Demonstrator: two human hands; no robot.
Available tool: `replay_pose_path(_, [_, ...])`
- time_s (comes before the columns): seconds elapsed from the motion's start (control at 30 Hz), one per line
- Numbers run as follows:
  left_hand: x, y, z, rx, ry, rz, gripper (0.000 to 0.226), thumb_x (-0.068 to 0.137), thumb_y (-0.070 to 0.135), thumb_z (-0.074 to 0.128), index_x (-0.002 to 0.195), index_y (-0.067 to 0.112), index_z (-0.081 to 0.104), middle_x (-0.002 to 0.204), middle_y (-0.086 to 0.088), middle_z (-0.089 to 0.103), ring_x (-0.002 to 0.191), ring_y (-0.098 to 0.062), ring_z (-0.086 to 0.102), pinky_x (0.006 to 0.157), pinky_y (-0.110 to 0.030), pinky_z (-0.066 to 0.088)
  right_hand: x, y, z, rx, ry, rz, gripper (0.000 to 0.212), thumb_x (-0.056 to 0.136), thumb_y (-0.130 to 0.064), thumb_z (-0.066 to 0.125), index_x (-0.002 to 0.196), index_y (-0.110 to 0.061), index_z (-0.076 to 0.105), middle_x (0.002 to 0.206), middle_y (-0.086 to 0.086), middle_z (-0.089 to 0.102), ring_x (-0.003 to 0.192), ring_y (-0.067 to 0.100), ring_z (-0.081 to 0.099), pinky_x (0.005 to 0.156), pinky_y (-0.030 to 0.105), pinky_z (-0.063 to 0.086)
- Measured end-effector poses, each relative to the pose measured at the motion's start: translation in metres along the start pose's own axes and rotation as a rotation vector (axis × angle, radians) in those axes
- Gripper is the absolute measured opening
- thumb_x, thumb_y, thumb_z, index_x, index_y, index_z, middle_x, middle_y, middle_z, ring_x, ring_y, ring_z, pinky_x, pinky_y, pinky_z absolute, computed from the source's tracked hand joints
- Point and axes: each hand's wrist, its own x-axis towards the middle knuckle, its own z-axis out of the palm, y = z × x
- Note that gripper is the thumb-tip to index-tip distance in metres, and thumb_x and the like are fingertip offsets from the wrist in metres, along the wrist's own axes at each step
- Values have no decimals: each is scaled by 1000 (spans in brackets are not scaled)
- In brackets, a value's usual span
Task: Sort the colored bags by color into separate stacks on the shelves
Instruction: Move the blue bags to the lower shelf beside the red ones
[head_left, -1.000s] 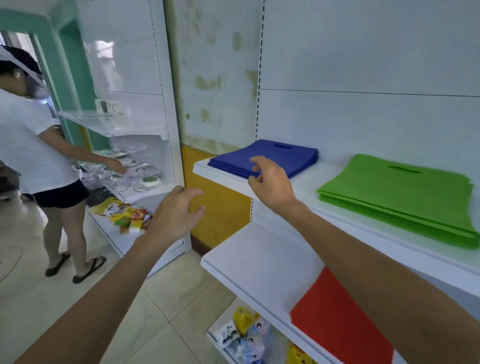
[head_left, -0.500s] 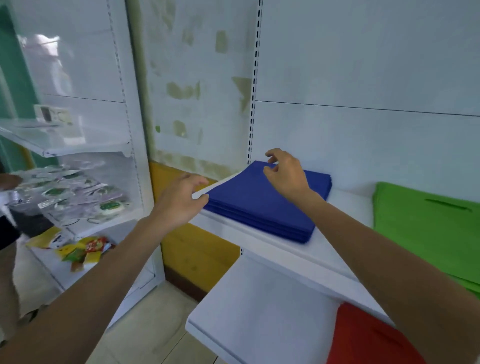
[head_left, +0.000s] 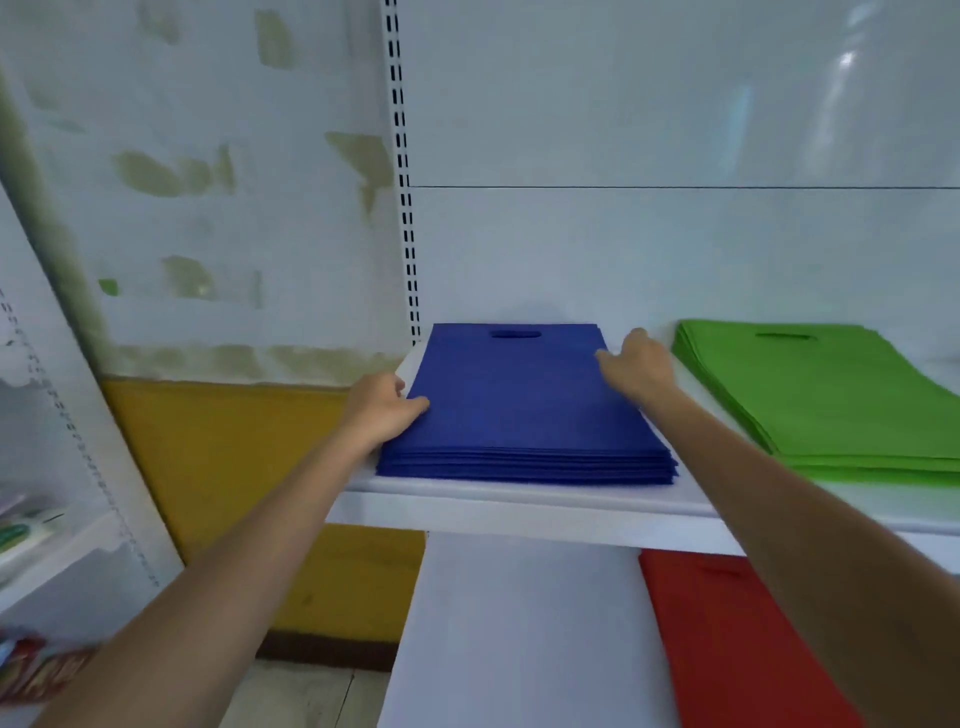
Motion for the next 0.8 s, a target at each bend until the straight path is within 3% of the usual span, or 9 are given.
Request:
replay_pose_path(0.07, [-2,-7,4,-76,15,39,10,86,19,60,83,11,64,75,4,58,80,-17,57,72,-28,44,-13,-3,16,-136,17,12,41,94,-25,48,123,4,42,130,22,46,122,36,41,96,40,37])
replay_pose_path(0.2, [-4,-9,6,-149,129,72,30,84,19,66,111,5,63,102,-6,64,89,-14,55,75,-19,38,-20,0,18,-240,103,47,40,94,-19,47,123,8,43,129,25,44,123,37,38,99,38,34])
replay_pose_path(0.27, [-2,-10,6,-147,146,79,29,84,19,67,108,5,63,103,-8,66,91,-17,58,74,-18,38,-16,5,16,-148,88,144,32,91,-20,51,112,5,50,123,24,49,118,38,43,89,35,38])
replay_pose_path(0.33, [1,-12,7,-143,155,90,19,83,17,68,98,6,64,97,-9,67,88,-19,60,71,-20,39,-16,7,14,-76,100,165,14,87,-16,53,88,-2,53,101,20,56,100,37,53,73,31,37])
replay_pose_path(0.4, [3,-13,8,-116,177,128,9,84,16,67,88,9,64,89,-7,66,84,-19,61,68,-22,40,-17,6,12,-49,148,175,8,83,-7,51,77,-3,52,85,16,54,82,33,54,65,29,35])
replay_pose_path(0.5, [1,-12,10,3,268,225,6,85,19,65,83,14,64,91,-2,60,81,-17,59,65,-24,39,-18,2,13,-62,202,133,14,84,-7,51,86,0,62,92,14,61,89,33,56,67,30,40])
replay_pose_path(0.63, [-3,-11,10,10,338,282,9,87,20,63,90,12,66,88,-2,67,72,-13,55,60,-23,39,-19,2,15,-57,171,123,23,85,-16,59,103,-2,56,105,13,59,94,30,54,72,32,40])
replay_pose_path(0.7, [-6,-11,10,13,369,287,11,88,21,62,92,12,67,88,-2,69,73,-16,59,59,-25,42,-19,2,14,-58,171,129,28,88,-15,55,111,0,53,113,16,58,102,33,54,77,34,41])
replay_pose_path(0.8, [-8,-10,8,48,430,334,11,89,20,60,91,11,65,87,-4,67,77,-21,60,58,-28,43,-22,-4,12,-52,300,17,24,90,-8,45,108,2,58,111,20,59,103,36,53,80,36,41])
